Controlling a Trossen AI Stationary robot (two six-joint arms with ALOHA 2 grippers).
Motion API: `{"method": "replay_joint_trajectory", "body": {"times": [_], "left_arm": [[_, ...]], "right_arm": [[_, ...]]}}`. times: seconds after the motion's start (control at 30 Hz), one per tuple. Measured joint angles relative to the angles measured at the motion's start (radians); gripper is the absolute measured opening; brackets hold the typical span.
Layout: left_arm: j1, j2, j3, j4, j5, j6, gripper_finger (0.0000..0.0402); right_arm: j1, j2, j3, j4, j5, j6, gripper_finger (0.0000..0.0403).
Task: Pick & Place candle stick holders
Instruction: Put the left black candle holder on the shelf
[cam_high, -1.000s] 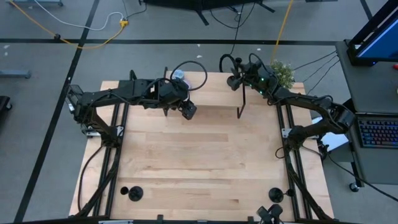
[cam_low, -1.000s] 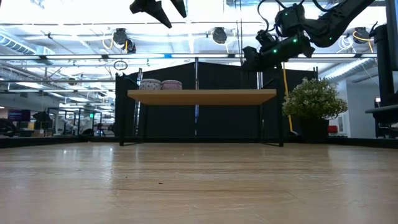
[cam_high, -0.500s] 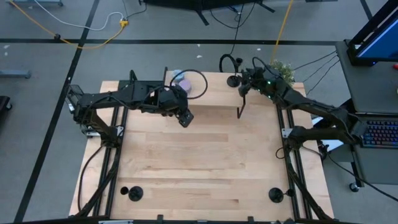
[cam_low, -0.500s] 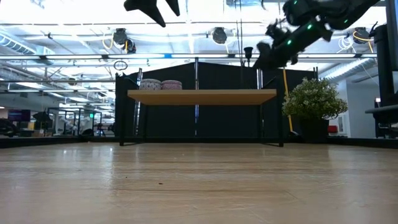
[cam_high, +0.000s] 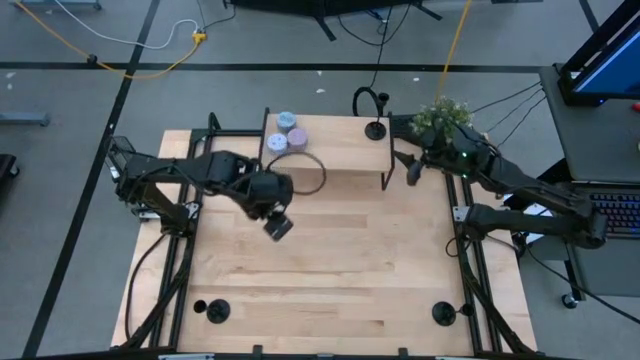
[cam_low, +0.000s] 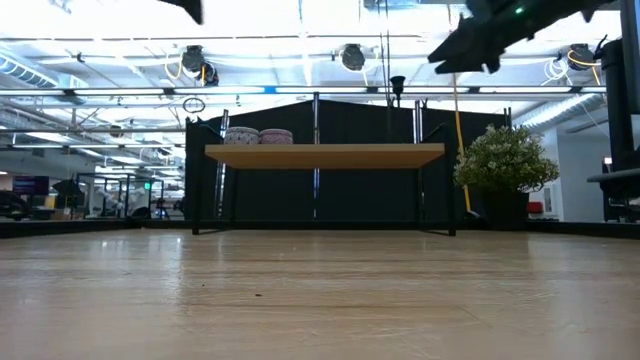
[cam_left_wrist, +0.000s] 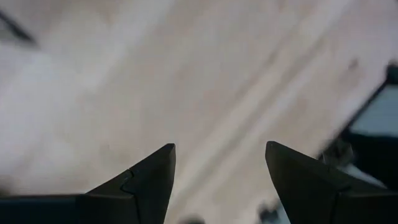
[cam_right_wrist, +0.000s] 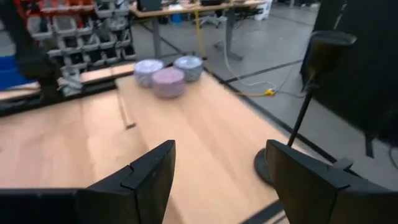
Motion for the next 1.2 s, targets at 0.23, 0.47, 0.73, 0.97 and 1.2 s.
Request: {"method": "replay_joint_trajectory", "body": {"times": [0.23, 0.47, 0.73, 0.97, 1.2], "left_arm": [[-0.109, -0.002, 0.000, -0.104, 0.221, -0.290, 0.0253], [-0.256, -0.012, -0.003, -0.113, 0.323, -0.536, 0.0253], [-0.463, -0.013, -0.019, -0.108, 0.306, -0.594, 0.0253], [-0.592, -0.012, -0.188, -0.110, 0.365, -0.589, 0.0253], [-0.665, -0.016, -0.269, -0.108, 0.375, -0.576, 0.0253]], "right_arm": [[0.047, -0.054, 0.000, -0.120, -0.088, 0.006, 0.0238], [0.069, -0.054, -0.031, -0.100, -0.153, 0.046, 0.0238], [0.085, -0.054, -0.120, 0.000, -0.153, 0.133, 0.0238], [0.109, -0.053, -0.200, 0.124, -0.153, 0.194, 0.0238], [0.109, -0.054, -0.230, 0.265, -0.153, 0.252, 0.0238]]}}
